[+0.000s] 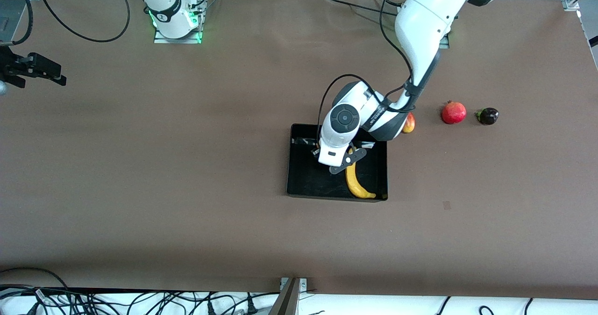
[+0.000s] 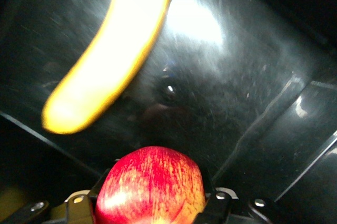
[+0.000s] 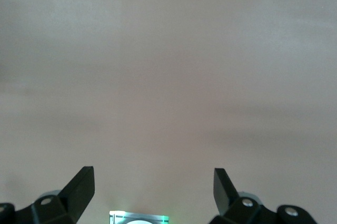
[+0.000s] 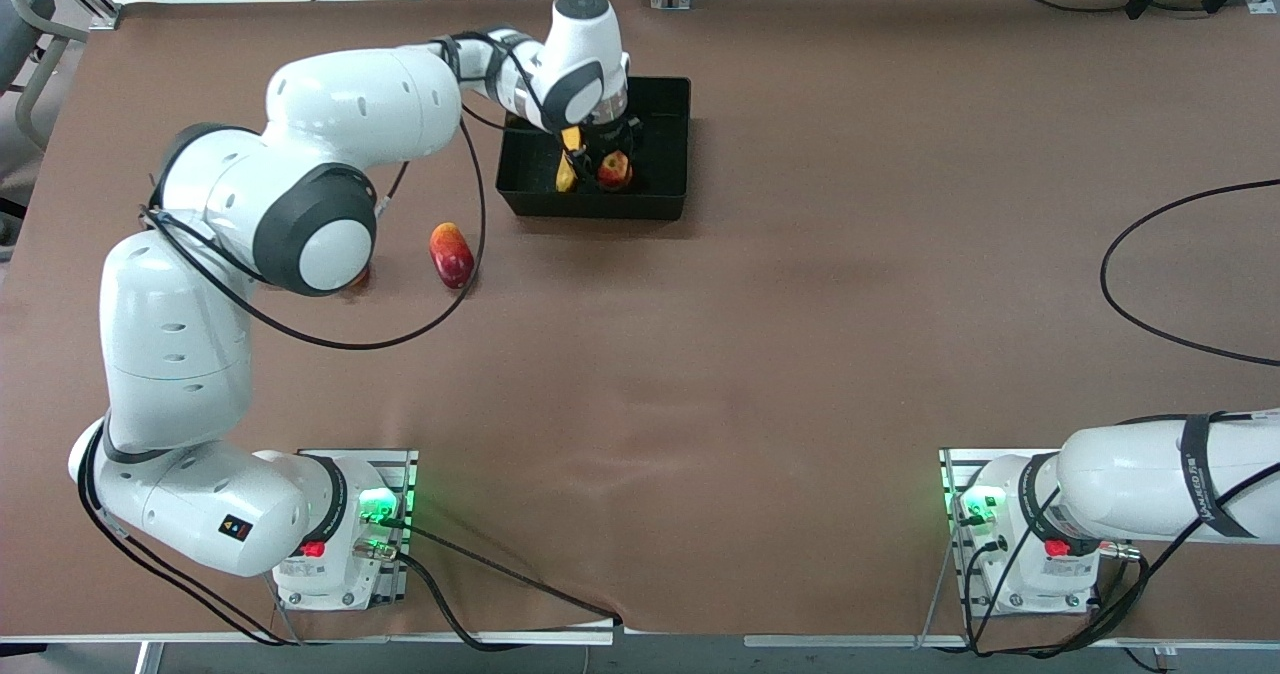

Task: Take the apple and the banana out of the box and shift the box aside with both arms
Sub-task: 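Lift the apple out of the tray with the left gripper, then lower the apple onto the table beside the tray and open the left gripper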

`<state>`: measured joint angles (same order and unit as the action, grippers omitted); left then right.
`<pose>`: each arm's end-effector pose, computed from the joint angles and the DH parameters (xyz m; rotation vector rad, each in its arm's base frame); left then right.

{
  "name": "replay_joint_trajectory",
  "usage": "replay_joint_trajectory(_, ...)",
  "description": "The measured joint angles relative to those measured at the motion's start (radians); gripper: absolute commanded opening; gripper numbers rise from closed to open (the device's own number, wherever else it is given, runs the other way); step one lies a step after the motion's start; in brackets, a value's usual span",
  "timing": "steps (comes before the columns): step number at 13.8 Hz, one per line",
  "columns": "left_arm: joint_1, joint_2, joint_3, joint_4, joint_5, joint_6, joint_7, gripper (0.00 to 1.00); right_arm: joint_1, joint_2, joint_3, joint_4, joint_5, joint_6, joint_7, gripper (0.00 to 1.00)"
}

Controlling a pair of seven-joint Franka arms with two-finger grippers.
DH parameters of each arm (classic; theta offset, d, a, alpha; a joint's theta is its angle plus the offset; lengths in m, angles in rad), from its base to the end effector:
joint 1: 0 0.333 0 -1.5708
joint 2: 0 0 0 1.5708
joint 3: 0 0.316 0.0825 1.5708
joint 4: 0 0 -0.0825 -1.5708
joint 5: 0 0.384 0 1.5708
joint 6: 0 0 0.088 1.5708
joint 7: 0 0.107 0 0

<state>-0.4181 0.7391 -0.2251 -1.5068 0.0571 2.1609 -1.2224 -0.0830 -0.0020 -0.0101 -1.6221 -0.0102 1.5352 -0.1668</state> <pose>0.5803 -0.4008 0.2311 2.9869 0.9203 -0.1959 0.5456 -0.0521 0.5986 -3.1357 -0.1157 0.1342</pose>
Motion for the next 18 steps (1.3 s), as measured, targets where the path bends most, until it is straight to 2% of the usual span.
replay_joint_trajectory(5, 0.130, -0.143, -0.006, 0.066, 0.000, -0.252, 0.177, 0.00, 0.000, 0.015, 0.000, 0.000, 0.000, 0.047, 0.000, 1.00)
replay_joint_trajectory(8, 0.282, -0.179, -0.014, 0.065, 0.001, -0.326, 0.446, 0.00, -0.001, 0.025, -0.001, 0.000, 0.000, 0.072, 0.000, 1.00)
replay_joint_trajectory(11, 0.456, -0.167, -0.025, 0.052, 0.032, -0.332, 0.729, 0.00, -0.001, 0.034, -0.001, 0.000, 0.000, 0.086, 0.000, 1.00)
replay_joint_trajectory(13, 0.531, -0.148, -0.030, 0.023, 0.065, -0.293, 0.846, 0.00, -0.001, 0.036, -0.001, 0.000, 0.000, 0.087, 0.000, 1.00)
replay_joint_trajectory(18, 0.557, -0.126, -0.041, -0.209, 0.114, 0.053, 0.880, 0.00, -0.001, 0.036, -0.001, 0.000, 0.000, 0.090, 0.000, 1.00)
